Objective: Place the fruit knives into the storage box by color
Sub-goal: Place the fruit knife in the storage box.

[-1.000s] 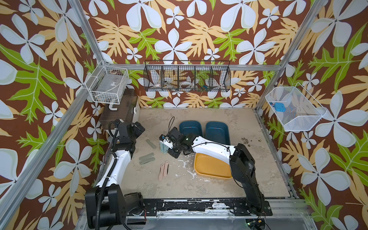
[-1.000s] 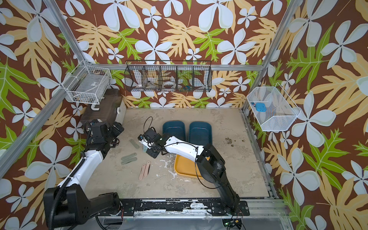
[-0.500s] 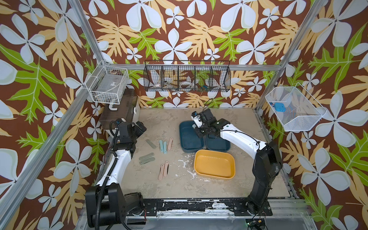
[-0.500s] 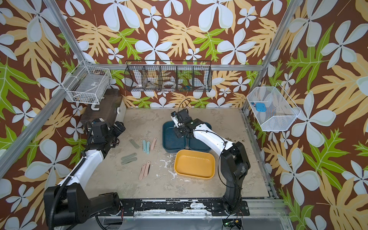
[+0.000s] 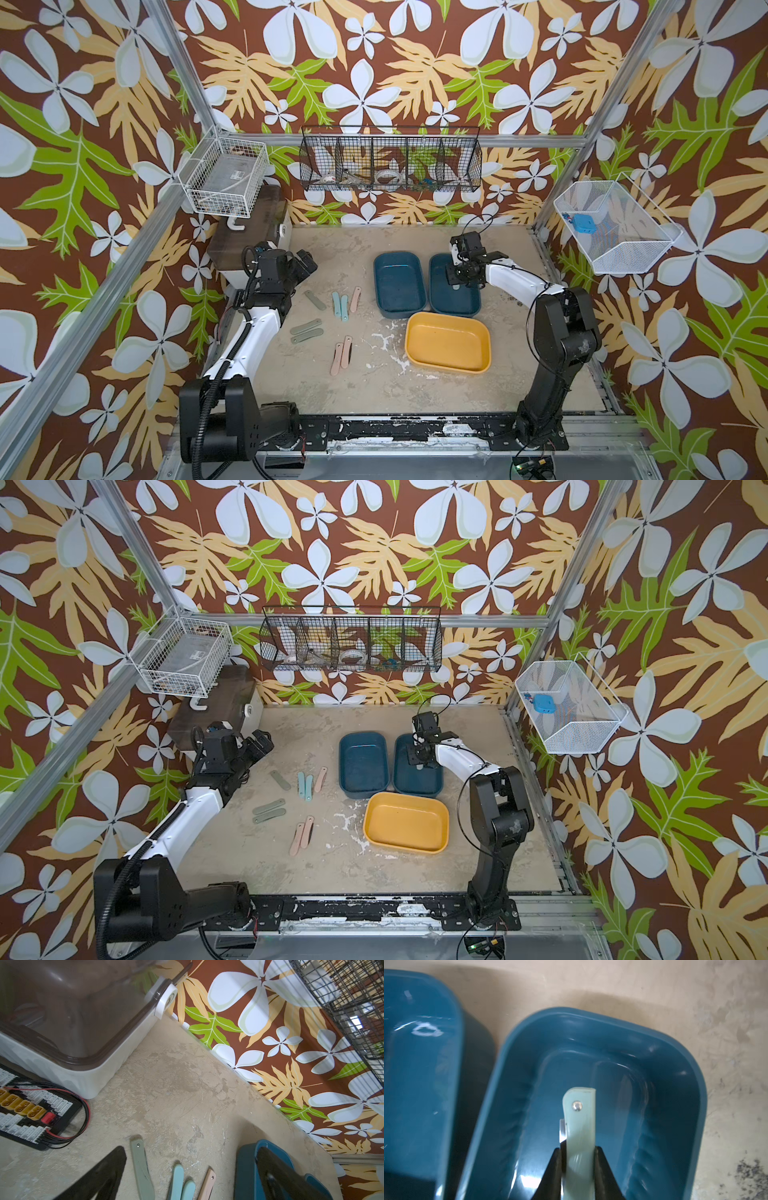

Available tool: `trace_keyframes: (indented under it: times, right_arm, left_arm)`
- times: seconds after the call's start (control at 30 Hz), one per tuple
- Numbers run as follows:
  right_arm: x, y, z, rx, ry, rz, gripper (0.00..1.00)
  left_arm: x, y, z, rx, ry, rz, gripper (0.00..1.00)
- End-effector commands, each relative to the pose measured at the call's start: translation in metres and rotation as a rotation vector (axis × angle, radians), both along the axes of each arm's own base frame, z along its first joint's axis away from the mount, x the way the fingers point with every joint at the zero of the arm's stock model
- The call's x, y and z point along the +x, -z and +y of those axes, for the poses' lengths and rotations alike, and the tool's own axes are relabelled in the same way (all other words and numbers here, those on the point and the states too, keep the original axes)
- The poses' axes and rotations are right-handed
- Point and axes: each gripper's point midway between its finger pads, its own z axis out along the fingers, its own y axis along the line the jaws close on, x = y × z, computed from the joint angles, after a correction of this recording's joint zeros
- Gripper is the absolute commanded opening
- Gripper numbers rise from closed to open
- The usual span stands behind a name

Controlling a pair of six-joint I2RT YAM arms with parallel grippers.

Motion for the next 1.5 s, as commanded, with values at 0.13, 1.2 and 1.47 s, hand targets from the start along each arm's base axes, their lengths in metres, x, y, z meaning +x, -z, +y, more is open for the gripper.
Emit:
trace_keyframes:
  times: [0.13,1.2,1.47]
  right_arm:
    - [0.011,0.023,-0.012,-0.036,0.094,0.012,0.22]
    - [-0.002,-0.068,0.033,0.118,0.004,-0.137,0.49]
    - [-0.066,-0.101,0.154,0.136,-0.264,-0.162,0.51]
  left_arm:
    - [0.001,-0.007,-0.001,0.012,0.007,-0.008,1.00]
    - [-0.041,-0.005,-0.061,-0.135,0.215,0.001,1.00]
    - [-0.064,0.000,-0.058,-0.152,0.192,0.015,1.00]
